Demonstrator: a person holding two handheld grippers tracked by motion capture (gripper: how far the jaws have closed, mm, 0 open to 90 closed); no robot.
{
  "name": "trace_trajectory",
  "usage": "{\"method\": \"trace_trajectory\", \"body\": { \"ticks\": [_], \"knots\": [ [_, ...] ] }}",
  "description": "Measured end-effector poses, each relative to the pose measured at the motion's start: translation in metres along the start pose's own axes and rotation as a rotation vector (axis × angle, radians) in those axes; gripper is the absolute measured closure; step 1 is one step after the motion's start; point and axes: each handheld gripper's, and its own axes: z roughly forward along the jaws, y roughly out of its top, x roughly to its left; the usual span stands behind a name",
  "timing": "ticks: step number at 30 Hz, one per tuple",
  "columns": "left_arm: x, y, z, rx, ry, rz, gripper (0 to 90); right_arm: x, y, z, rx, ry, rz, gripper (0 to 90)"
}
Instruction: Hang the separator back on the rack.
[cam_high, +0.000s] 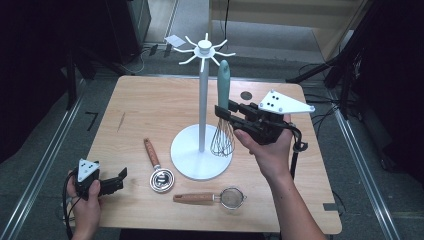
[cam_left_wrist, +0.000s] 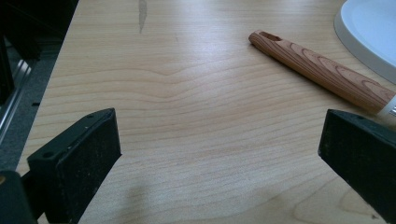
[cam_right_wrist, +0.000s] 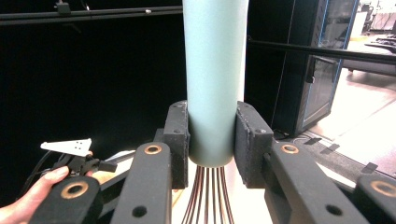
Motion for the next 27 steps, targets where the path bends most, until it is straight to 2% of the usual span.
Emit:
{"method": "trace_trajectory", "body": {
  "ticks": [9,12,14,20,27],
  "knots": [
    [0.0000,-0.0001,-0.0002,-0.003,-0.005,-0.001,0.0,-0.0013,-0.0015,0.0035,-0.002,-0.003,-0.005,70.6],
    [0.0000,0.0000,-0.0003,-0.001,-0.004,-0.001,0.0,-0.0021,-0.0025,0.0044,-0.003,0.011,-0.001,69.8],
    [0.0001,-0.0001,-0.0002,-0.003,-0.006,-0.001,0.0,-0.0034,-0.0032,0.0046,-0.014,0.021,0.001,63.4],
    [-0.0001,-0.0002,-0.0001,-0.005,-0.005,-0.001,0.0,-0.0040,-0.0032,0.0028,-0.019,0.014,-0.013,63.0],
    [-0.0004,-0.0005,-0.0011,-0.011,-0.002,0.001,0.0,-0.0084,-0.0026,-0.0012,-0.052,0.011,-0.001,74.3]
  ]
}}
